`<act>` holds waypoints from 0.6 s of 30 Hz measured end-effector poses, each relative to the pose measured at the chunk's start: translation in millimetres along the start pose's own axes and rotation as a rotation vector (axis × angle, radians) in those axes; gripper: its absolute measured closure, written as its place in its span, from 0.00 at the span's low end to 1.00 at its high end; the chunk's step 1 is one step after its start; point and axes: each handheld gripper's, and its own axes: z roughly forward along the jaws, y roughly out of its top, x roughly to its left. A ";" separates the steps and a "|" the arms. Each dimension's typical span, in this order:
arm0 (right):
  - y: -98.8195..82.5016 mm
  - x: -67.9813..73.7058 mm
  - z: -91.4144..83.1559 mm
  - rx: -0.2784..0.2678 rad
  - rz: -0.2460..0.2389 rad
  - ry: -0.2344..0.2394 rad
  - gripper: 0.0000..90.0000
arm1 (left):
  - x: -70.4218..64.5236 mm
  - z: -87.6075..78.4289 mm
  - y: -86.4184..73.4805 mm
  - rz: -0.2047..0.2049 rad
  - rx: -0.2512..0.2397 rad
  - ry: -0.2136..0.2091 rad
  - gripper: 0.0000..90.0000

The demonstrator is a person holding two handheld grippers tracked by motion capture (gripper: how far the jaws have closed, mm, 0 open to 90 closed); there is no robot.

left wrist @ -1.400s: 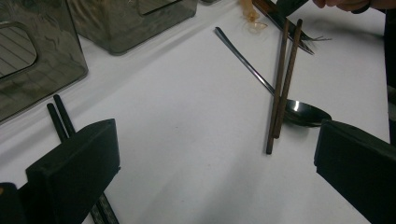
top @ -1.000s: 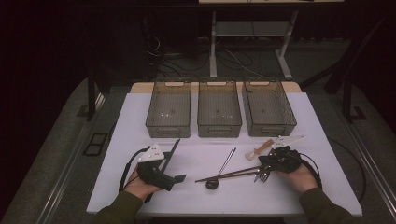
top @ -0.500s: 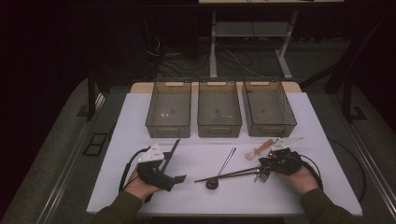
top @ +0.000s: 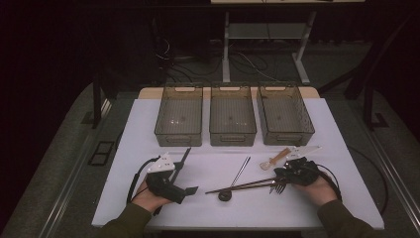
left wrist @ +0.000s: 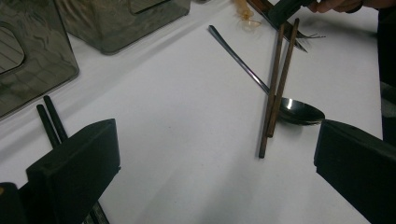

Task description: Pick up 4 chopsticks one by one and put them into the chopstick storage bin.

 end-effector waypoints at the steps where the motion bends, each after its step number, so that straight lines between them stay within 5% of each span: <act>1: -0.2 -0.3 -0.3 -0.001 -0.003 0.001 0.99 | 0.0 -0.3 0.1 -0.001 -0.001 -0.001 0.00; 18: -2.0 9.4 -4.2 0.021 -0.026 0.030 0.99 | 0.3 0.0 0.0 -0.001 0.001 -0.004 0.00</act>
